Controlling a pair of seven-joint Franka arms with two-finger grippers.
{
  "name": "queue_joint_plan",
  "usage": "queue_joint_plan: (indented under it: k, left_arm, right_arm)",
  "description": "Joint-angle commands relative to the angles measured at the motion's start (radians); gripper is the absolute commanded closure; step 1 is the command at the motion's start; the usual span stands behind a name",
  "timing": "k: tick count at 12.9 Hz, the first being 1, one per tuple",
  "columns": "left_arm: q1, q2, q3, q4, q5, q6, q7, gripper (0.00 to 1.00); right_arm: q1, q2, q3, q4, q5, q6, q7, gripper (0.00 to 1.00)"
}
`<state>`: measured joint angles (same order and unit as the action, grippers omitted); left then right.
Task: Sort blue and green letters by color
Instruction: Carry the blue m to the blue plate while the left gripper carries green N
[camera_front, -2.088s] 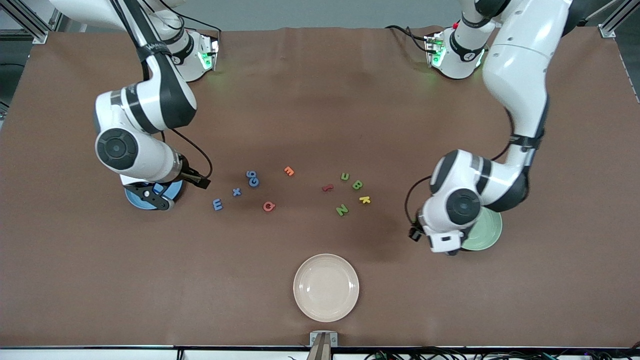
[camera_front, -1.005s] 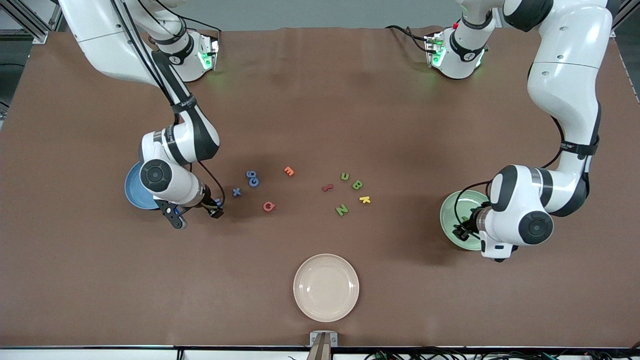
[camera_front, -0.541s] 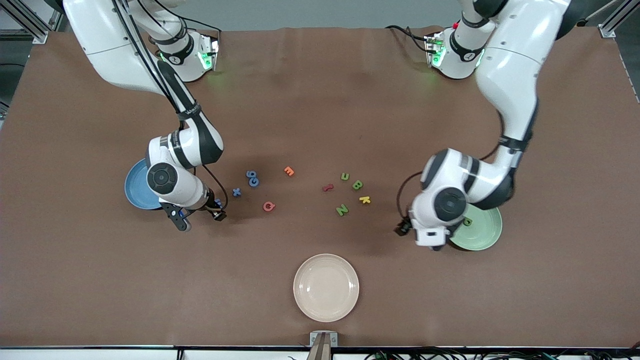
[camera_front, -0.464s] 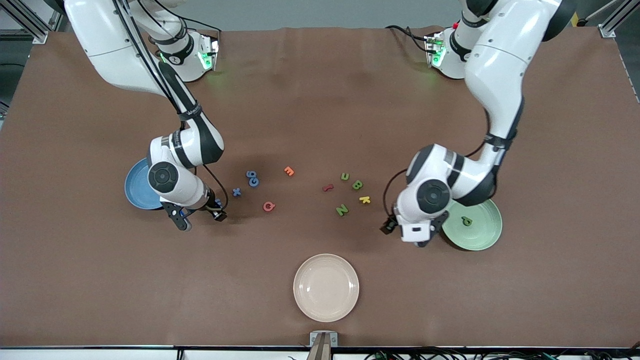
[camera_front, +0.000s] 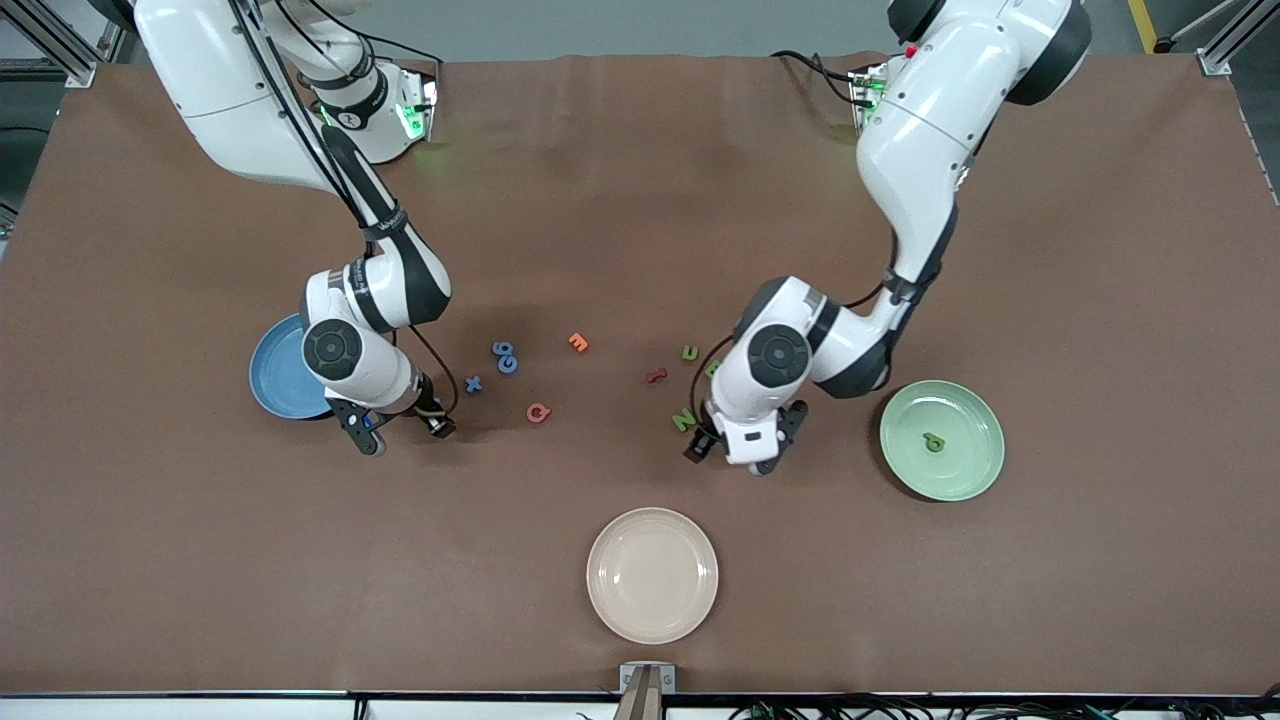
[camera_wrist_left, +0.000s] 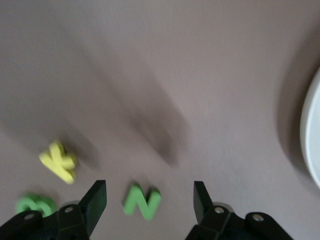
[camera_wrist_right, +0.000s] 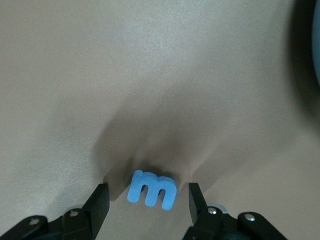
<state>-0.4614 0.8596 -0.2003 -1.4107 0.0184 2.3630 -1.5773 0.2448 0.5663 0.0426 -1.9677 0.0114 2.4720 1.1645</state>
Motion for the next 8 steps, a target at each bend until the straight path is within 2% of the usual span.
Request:
queue_joint_plan:
  k: [1, 4, 8]
  left_arm:
    - [-0.046, 0.038, 0.012, 0.052, -0.011, 0.001, -0.038, 0.21]
    - [-0.059, 0.047, 0.013, 0.042, 0.001, -0.001, -0.024, 0.22]
    - [-0.057, 0.061, 0.021, 0.042, 0.003, -0.004, 0.019, 0.22]
  right_arm:
    - [0.008, -0.006, -0.004, -0.016, -0.011, 0.013, 0.021, 0.39]
    - [0.007, -0.008, -0.004, -0.016, -0.028, 0.013, 0.021, 0.47]
    - [0.001, -0.008, -0.006, -0.011, -0.051, 0.013, 0.018, 0.63]
